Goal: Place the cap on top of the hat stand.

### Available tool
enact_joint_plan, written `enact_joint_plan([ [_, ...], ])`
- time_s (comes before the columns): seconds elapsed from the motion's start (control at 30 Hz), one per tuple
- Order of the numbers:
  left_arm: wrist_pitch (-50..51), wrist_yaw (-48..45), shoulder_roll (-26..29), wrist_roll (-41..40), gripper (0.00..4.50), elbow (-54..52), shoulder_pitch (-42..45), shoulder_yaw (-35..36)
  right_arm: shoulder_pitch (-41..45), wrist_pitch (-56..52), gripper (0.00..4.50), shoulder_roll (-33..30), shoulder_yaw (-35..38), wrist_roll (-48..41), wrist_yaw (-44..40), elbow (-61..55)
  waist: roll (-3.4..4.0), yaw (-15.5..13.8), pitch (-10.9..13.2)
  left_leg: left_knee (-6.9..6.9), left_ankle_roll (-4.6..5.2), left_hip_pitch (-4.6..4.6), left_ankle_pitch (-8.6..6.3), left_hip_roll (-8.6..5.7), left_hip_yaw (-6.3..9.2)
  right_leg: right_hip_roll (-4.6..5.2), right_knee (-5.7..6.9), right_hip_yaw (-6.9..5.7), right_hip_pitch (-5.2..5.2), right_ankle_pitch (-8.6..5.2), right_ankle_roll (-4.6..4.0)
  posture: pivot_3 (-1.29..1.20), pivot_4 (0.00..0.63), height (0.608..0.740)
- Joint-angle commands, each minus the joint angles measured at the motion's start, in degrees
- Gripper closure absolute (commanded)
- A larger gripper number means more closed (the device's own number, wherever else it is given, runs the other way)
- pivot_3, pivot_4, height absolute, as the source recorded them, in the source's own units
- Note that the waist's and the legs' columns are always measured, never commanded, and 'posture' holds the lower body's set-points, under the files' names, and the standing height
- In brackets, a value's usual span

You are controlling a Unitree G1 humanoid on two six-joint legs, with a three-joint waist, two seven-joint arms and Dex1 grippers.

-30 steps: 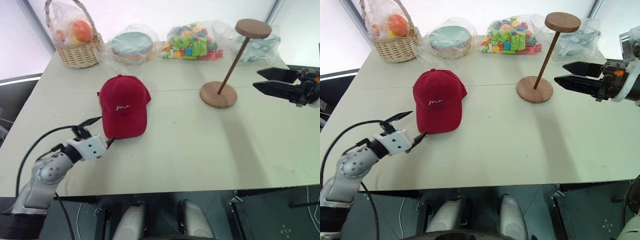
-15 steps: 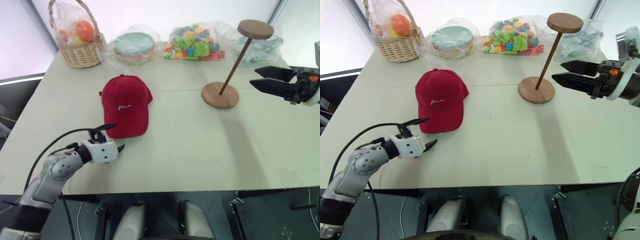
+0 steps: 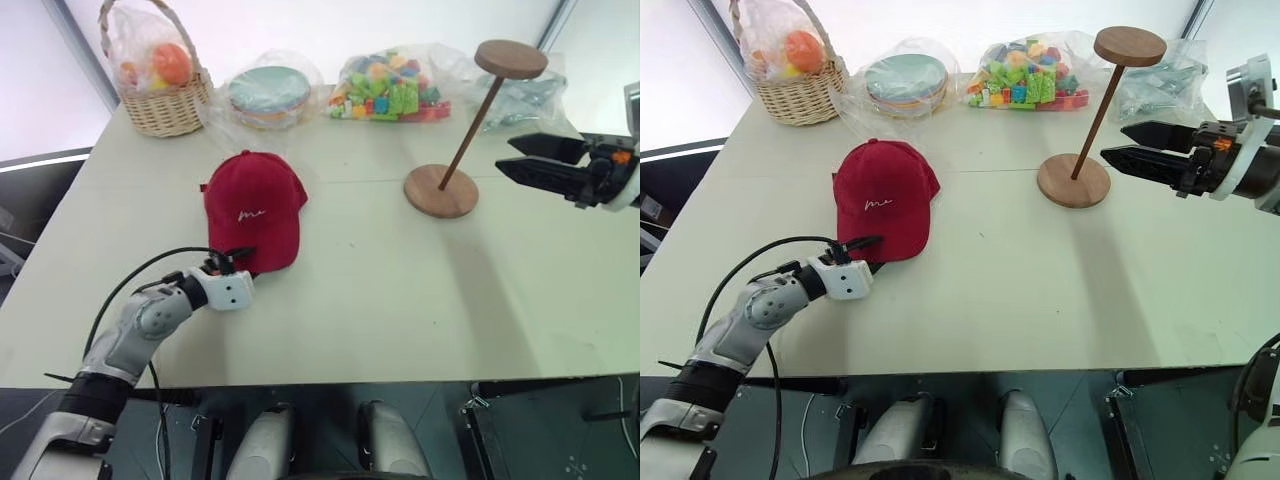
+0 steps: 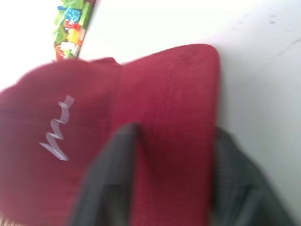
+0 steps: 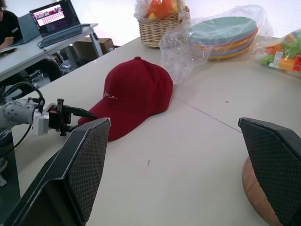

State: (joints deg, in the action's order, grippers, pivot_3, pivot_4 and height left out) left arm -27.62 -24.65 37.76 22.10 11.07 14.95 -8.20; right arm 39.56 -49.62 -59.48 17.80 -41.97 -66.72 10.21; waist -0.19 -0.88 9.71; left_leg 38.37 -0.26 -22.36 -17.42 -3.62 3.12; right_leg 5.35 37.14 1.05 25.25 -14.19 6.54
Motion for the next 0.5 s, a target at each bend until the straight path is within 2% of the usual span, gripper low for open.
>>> enact_joint_plan([
  [0.03, -0.02, 0.55, -0.58, 1.37, 4.44, 1.33, -0.37, -1.61, 0.56, 0.41, 0.0, -0.55, 2.36, -1.09, 0.37, -1.92, 0.02, -0.02, -0.05, 0.0, 0.0, 0.0, 0.0, 0.0, 0.0, 0.0, 0.0, 0.0, 0.0, 0.0, 0.0, 0.0, 0.15, 0.74],
  [0.2, -0.42, 3.07, -0.53, 2.67, 4.44, 2.24, 0.12, -1.59, 0.87, 0.45, 0.0, -0.54, 2.36, -1.03, 0.4, -1.76, 0.22, 0.01, -0.22, 0.0, 0.0, 0.01, 0.0, -0.02, 0.01, 0.0, 0.0, 0.0, -0.01, 0.0, 0.01, 0.0, 0.15, 0.74],
  [0.33, -2.62, 11.18, -0.14, 7.3, 4.44, 2.28, 1.62, 0.23, 1.14, 0.76, 0.0, -0.31, 2.2, -0.79, 0.62, -1.38, 0.22, 0.03, -0.22, 0.0, 0.0, 0.01, 0.0, -0.03, 0.0, 0.01, 0.0, 0.0, -0.01, 0.0, 0.01, 0.0, 0.15, 0.74],
  [0.5, 3.3, 17.19, 0.29, 11.96, 4.44, -6.1, 5.63, 4.97, 1.72, 2.37, 0.0, -1.38, 2.44, 0.65, 0.67, 0.89, 0.19, 0.02, -0.19, 0.0, 0.0, -0.02, 0.0, -0.03, 0.01, -0.01, 0.01, 0.0, 0.03, 0.0, 0.01, 0.0, 0.15, 0.74],
])
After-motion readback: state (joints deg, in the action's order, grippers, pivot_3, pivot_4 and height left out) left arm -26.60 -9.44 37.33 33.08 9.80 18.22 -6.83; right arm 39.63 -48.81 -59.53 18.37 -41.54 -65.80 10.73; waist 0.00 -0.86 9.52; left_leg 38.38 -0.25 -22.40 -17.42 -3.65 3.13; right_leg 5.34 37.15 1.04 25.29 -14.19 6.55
